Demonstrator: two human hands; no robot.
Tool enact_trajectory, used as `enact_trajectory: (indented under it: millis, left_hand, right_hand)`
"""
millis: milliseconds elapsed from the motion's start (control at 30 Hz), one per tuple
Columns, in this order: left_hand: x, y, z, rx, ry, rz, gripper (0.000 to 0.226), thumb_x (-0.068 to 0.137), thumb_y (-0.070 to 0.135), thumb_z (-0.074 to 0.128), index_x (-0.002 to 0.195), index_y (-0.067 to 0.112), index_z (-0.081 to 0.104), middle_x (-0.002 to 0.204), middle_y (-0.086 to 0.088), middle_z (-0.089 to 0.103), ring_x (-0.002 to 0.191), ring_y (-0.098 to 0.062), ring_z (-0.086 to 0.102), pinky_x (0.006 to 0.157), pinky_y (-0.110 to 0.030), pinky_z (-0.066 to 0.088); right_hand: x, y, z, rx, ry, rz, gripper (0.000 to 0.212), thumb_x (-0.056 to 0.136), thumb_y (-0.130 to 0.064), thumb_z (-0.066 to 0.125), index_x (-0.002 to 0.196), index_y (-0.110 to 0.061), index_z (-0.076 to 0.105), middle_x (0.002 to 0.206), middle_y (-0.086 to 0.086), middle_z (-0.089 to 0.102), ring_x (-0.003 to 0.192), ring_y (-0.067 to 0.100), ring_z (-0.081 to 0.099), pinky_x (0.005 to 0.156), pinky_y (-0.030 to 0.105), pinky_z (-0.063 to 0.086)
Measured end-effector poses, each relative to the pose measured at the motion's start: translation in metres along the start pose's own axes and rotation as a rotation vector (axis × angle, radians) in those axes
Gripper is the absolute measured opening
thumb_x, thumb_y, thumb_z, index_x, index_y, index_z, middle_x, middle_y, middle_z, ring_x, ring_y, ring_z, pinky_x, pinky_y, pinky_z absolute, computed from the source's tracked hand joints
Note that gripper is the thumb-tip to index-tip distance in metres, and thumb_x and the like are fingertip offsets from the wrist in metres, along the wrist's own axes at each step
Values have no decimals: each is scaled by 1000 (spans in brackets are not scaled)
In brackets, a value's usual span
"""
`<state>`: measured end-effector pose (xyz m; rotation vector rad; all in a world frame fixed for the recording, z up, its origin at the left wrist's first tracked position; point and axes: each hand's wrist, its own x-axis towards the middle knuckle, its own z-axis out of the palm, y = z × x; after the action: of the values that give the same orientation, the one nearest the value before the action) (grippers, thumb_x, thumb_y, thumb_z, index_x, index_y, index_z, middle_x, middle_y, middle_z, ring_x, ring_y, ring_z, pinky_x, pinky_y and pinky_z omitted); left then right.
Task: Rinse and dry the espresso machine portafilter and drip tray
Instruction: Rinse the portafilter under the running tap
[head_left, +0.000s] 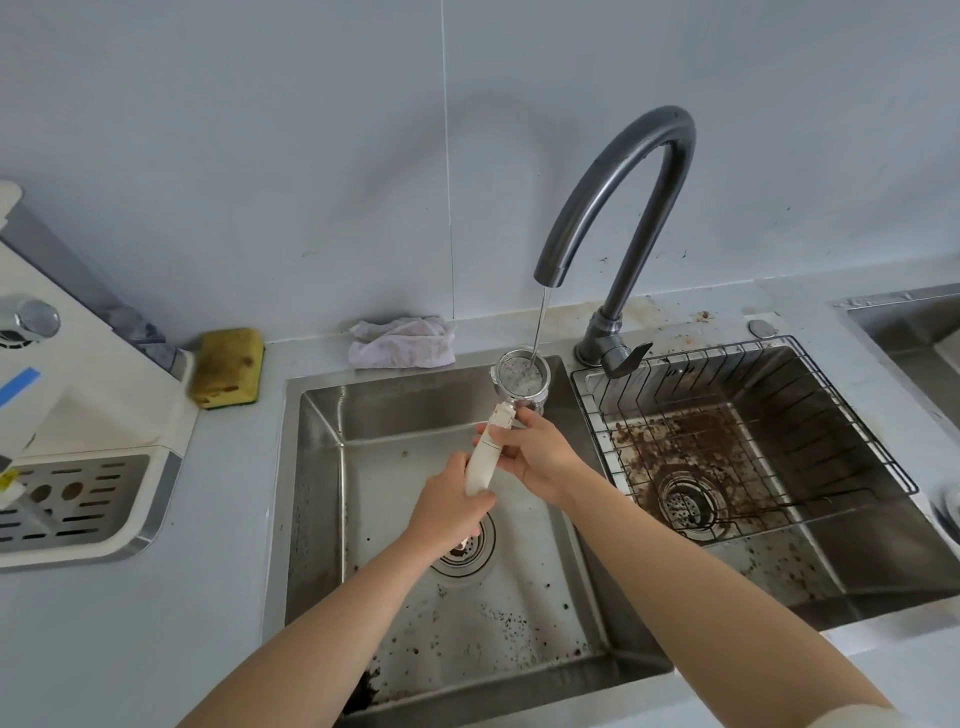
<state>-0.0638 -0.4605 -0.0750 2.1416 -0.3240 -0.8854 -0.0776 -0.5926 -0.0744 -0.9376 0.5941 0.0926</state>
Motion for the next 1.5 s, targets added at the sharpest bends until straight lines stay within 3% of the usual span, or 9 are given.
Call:
enact_trajectory:
  millis: [133, 267, 367, 500, 633, 900, 1000, 1300, 1500]
  left_hand:
    - [-1, -2, -14, -189, -124, -40, 35, 82, 5, 63, 109, 14, 42, 95, -8, 58, 51, -16, 61, 46, -25, 49]
    - [-3, 1, -23, -284, -168, -92, 41, 82, 2, 63, 115, 10, 39, 78, -11, 62, 42, -13, 59, 39, -22, 46]
    - [-5, 7, -25, -178, -107, -67, 37, 81, 4, 64, 108, 13, 40, 76, -6, 57, 38, -12, 52, 36, -20, 43]
    - [-3, 12, -25, 26, 18, 7, 42, 79, 7, 64, 114, 13, 41, 93, -2, 51, 49, -15, 54, 38, -19, 44]
    - [-4, 14, -26, 331, 131, 50, 39, 80, 10, 59, 113, 11, 39, 94, -4, 55, 73, -24, 60, 65, -38, 51]
    - [-15, 17, -27, 738, 268, 131, 31, 90, 11, 49, 117, 8, 35, 101, -11, 63, 82, -28, 64, 58, -32, 45]
    - [-18, 16, -23, 807, 276, 139, 34, 92, 13, 48, 122, 7, 33, 104, -11, 64, 88, -28, 66, 60, -31, 45]
    - [-16, 18, -19, 744, 226, 90, 38, 90, 15, 51, 123, 8, 33, 104, -11, 64, 85, -27, 65, 59, -31, 43]
    - [-7, 27, -19, 588, 122, 40, 34, 87, 16, 53, 114, 8, 35, 104, -12, 62, 86, -29, 62, 61, -32, 41]
  right_hand:
    - [-1, 2, 4, 39, -22, 26, 18, 92, 7, 42, 107, -3, 46, 91, 12, 60, 81, 21, 62, 68, 26, 57]
    - [-2, 4, 10, 123, -28, 40, 22, 94, 6, 39, 114, -2, 41, 92, 12, 59, 82, 21, 60, 67, 27, 57]
    - [-1, 5, 14, 160, -15, 35, 14, 95, 3, 39, 104, -4, 47, 94, 13, 57, 83, 21, 60, 65, 27, 58]
    - [-1, 5, 21, 220, -19, 17, 13, 96, 2, 36, 99, -4, 48, 92, 13, 56, 83, 22, 60, 64, 27, 58]
    - [-1, 4, 29, 246, -12, 5, 17, 98, 1, 33, 110, -2, 44, 89, 14, 55, 83, 23, 59, 64, 26, 57]
    - [-5, 1, 39, 287, -10, 31, 19, 100, -3, 28, 111, 0, 43, 87, 14, 53, 78, 21, 56, 71, 29, 51]
    - [-6, 3, 41, 268, -9, 39, 28, 100, -4, 28, 124, 3, 41, 87, 13, 54, 78, 20, 56, 70, 28, 51]
    - [-6, 5, 35, 204, 40, 41, 33, 100, -5, 29, 130, 8, 37, 87, 14, 55, 75, 20, 58, 61, 24, 54]
    - [-7, 0, 25, 136, 59, 11, 18, 99, -6, 34, 113, 0, 44, 87, 13, 57, 74, 21, 59, 57, 23, 55]
